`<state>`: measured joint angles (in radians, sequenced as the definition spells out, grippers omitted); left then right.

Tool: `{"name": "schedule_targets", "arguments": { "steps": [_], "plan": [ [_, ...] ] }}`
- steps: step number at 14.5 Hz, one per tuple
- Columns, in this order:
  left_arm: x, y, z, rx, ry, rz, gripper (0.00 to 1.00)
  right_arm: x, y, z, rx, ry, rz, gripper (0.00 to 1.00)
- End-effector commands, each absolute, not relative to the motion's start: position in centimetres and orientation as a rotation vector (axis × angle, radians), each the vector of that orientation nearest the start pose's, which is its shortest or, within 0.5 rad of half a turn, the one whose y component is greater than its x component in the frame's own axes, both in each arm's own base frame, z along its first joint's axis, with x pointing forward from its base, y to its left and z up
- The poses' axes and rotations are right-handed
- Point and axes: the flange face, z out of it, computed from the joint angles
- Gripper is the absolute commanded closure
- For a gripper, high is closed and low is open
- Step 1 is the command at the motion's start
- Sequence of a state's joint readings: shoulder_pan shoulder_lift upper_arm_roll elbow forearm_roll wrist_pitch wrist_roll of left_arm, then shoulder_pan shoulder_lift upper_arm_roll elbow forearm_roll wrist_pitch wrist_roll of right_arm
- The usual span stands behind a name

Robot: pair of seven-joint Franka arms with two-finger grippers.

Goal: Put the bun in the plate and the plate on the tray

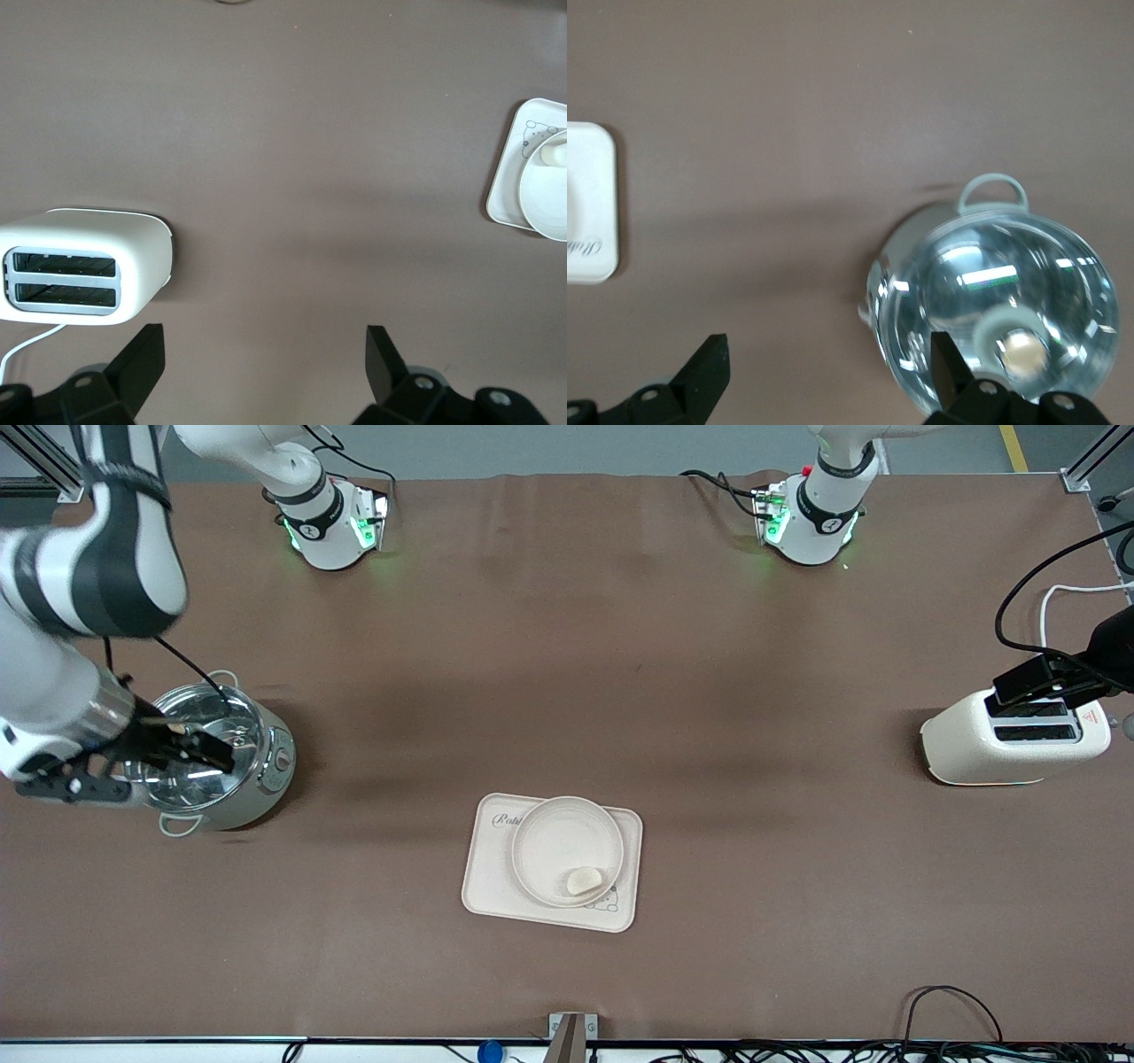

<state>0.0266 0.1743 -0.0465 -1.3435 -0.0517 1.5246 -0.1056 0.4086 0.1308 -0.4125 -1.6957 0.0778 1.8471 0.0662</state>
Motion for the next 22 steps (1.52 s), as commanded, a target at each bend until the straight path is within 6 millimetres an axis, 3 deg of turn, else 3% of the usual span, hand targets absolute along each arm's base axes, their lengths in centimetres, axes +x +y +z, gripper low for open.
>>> {"name": "schedule_targets", "arguments": {
  "steps": [1,4,5,8,11,15,22],
  "plan": [
    [60.1,-3.0,63.0,-3.201,-0.141,0.006,0.00,57.3,0.3,55.9,-3.097,0.107,-0.090,0.00],
    [59.9,-6.4,63.0,-3.166,-0.201,0.005,0.00,56.7,0.1,59.9,-3.110,0.107,-0.113,0.00],
    [59.7,-7.5,63.0,-3.147,-0.206,0.001,0.00,56.7,0.2,60.4,-3.111,0.109,-0.114,0.00],
    [59.7,-8.0,63.0,-3.145,-0.171,0.000,0.00,56.7,-0.6,60.7,-3.109,0.133,-0.121,0.00],
    [59.7,-7.0,63.0,-3.118,-0.072,-0.008,0.00,56.8,-1.6,62.2,-3.104,0.147,-0.164,0.00],
    [59.9,-3.5,63.3,-3.110,-0.141,-0.015,0.00,56.1,-1.9,64.1,-3.107,0.151,-0.129,0.00],
    [60.0,-3.6,63.1,-3.116,-0.143,-0.009,0.00,56.2,-1.8,65.1,-3.126,0.137,-0.156,0.00]
  ]
}}
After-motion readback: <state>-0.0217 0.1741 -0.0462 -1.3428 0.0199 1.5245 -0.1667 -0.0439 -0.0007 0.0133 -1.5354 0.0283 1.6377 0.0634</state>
